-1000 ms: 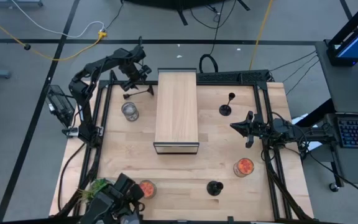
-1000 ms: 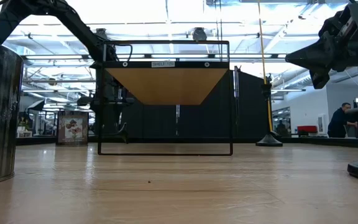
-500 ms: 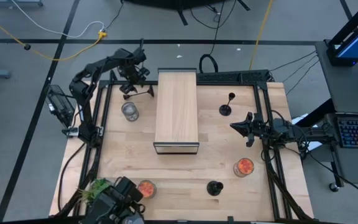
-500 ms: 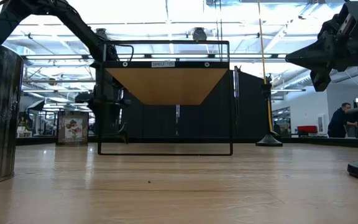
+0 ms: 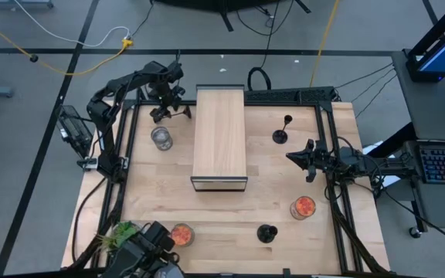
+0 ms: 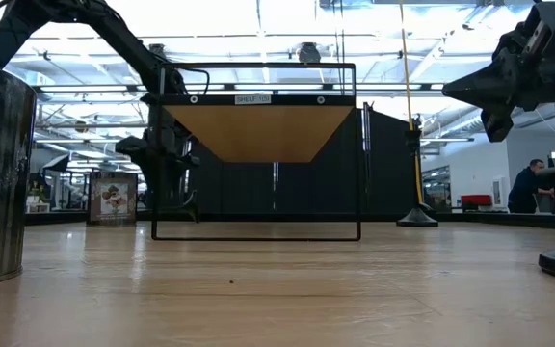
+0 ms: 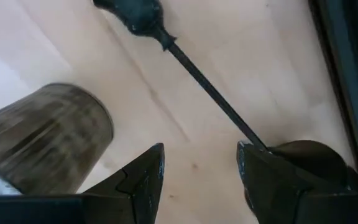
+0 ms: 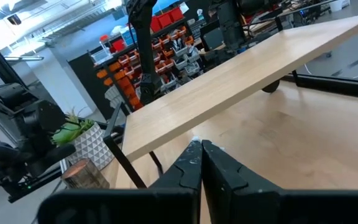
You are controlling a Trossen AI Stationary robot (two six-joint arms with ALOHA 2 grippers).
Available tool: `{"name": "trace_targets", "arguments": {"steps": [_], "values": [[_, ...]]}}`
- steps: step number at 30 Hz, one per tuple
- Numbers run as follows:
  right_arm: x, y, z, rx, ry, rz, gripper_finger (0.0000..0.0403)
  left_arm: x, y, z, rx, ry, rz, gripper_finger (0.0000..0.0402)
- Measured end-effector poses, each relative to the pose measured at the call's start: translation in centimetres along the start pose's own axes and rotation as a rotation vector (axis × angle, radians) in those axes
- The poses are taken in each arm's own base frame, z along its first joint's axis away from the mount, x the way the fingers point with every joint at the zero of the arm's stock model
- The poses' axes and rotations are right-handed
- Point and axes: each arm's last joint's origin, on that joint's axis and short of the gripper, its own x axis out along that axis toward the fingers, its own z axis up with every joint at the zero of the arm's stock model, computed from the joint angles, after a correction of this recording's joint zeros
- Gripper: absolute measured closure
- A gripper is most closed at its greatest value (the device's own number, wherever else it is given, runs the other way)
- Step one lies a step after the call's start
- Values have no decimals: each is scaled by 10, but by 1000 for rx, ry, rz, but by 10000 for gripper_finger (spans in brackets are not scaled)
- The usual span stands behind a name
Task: Pick & Place candle stick holders
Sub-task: Put the top left black candle holder on the shelf
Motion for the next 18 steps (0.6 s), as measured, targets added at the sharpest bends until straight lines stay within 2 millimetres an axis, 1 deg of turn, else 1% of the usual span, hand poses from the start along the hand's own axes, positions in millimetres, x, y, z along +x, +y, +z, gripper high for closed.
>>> {"name": "trace_targets", "arguments": {"steps": [9, 16, 18], "values": [[0, 0, 0, 22, 0, 0, 403, -1, -1, 7, -84, -41, -12, 195], [0, 0, 0, 84, 0, -1, 403, -1, 6, 8, -117, -79, 51, 195], [0, 0, 0, 105, 0, 0, 403, 3, 7, 7, -139, -82, 59, 195]]}}
